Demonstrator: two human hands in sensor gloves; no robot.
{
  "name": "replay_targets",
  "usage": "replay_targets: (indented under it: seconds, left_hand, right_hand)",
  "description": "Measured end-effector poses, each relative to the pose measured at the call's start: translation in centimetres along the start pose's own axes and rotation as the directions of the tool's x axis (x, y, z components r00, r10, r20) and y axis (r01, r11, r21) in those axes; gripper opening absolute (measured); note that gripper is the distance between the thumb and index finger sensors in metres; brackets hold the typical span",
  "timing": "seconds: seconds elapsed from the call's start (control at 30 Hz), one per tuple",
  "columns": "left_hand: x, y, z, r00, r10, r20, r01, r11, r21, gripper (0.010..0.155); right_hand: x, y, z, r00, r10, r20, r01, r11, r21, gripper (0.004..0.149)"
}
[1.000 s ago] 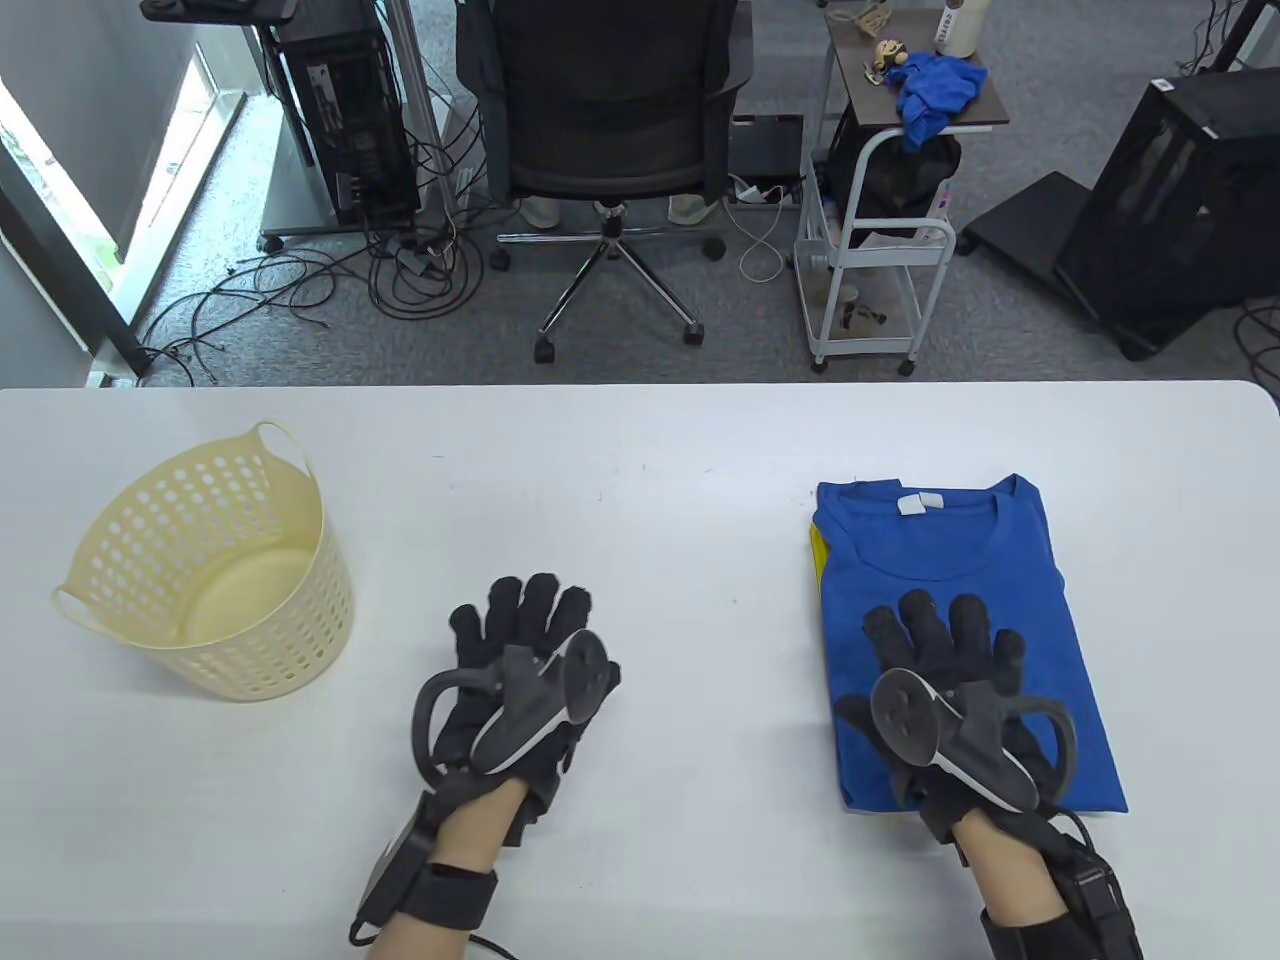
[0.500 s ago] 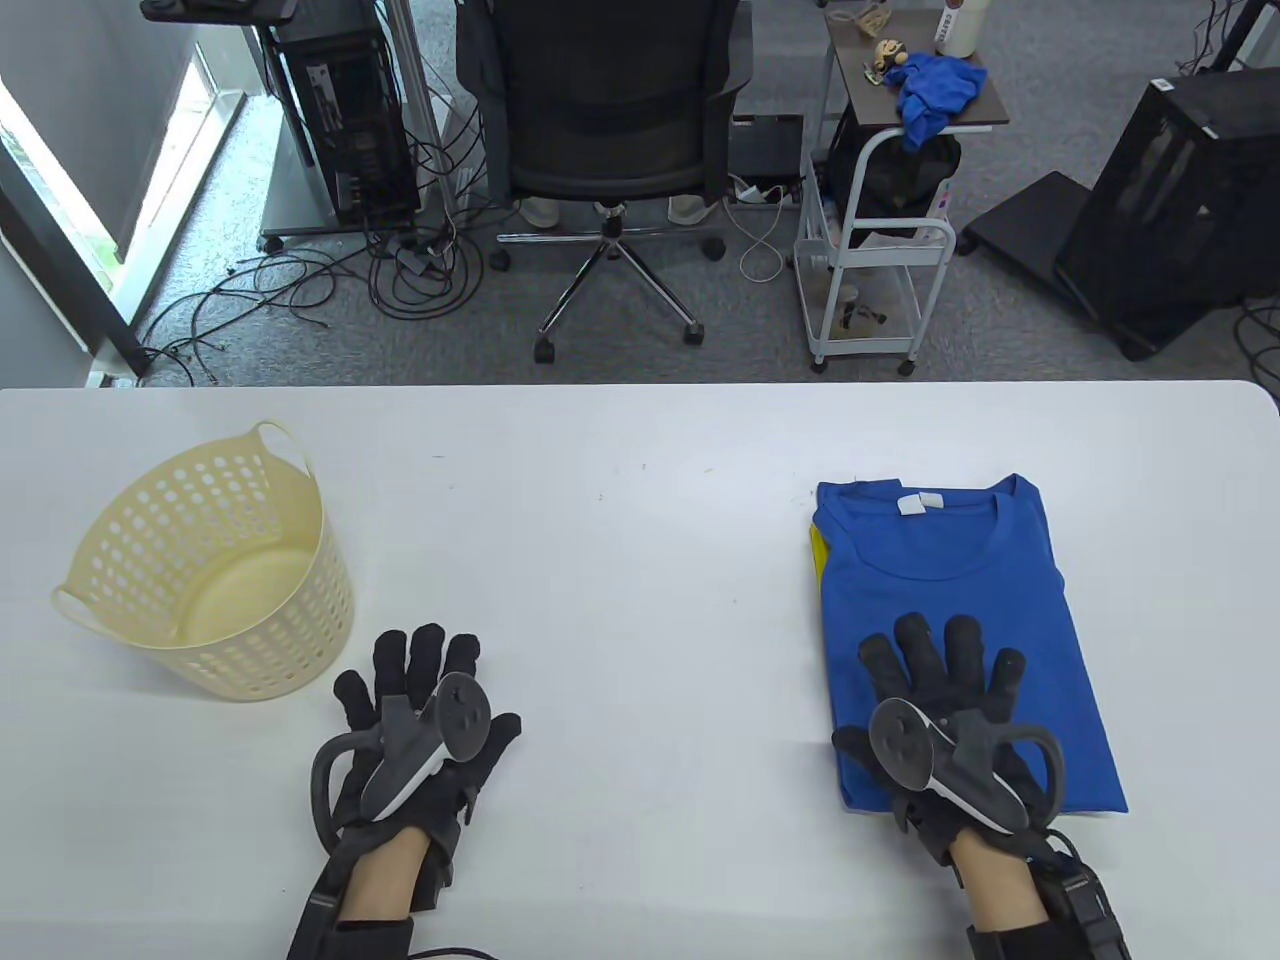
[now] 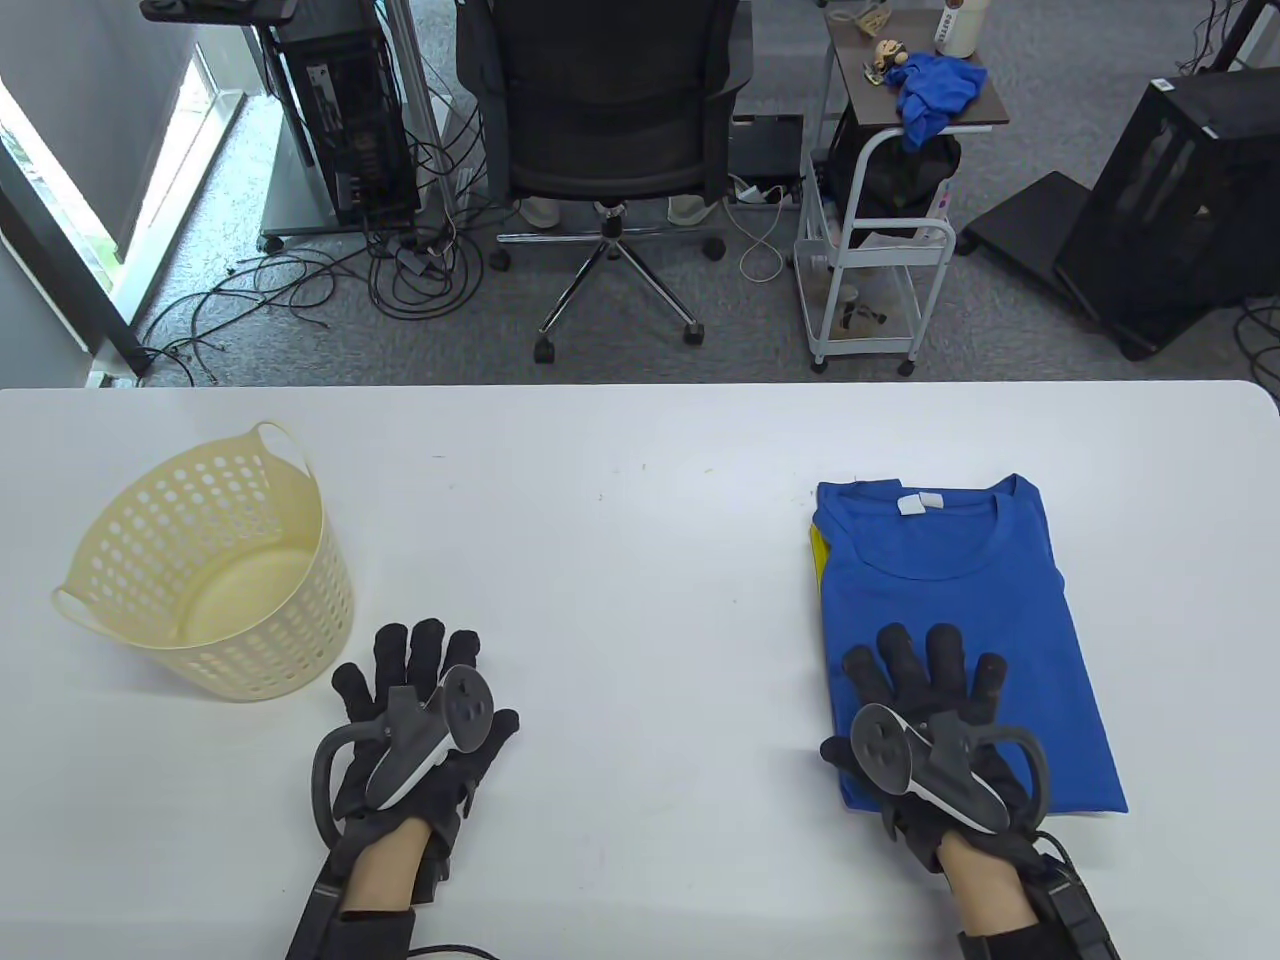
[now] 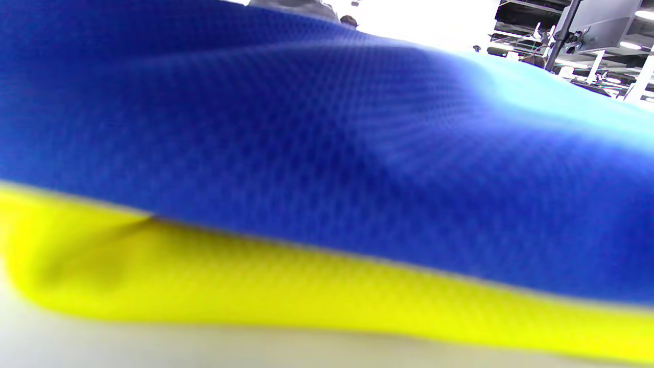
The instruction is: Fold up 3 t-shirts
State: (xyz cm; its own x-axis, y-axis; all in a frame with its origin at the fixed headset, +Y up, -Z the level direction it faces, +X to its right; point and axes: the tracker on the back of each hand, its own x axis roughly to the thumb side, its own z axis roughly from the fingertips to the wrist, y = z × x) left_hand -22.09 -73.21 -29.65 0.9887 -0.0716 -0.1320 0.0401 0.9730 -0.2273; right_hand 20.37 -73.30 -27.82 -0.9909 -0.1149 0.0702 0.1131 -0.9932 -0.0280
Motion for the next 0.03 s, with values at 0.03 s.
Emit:
replay_targets:
  seconds: [0.03]
  left_hand:
    - [0.03, 0.03, 0.02, 1.0, -0.002, 0.001, 0.002, 1.0, -0.001, 0.089]
  right_hand:
    - [-0.01, 0.0, 0.0, 1.0, -0.002, -0.001, 0.002, 1.0, 0.001, 0.083]
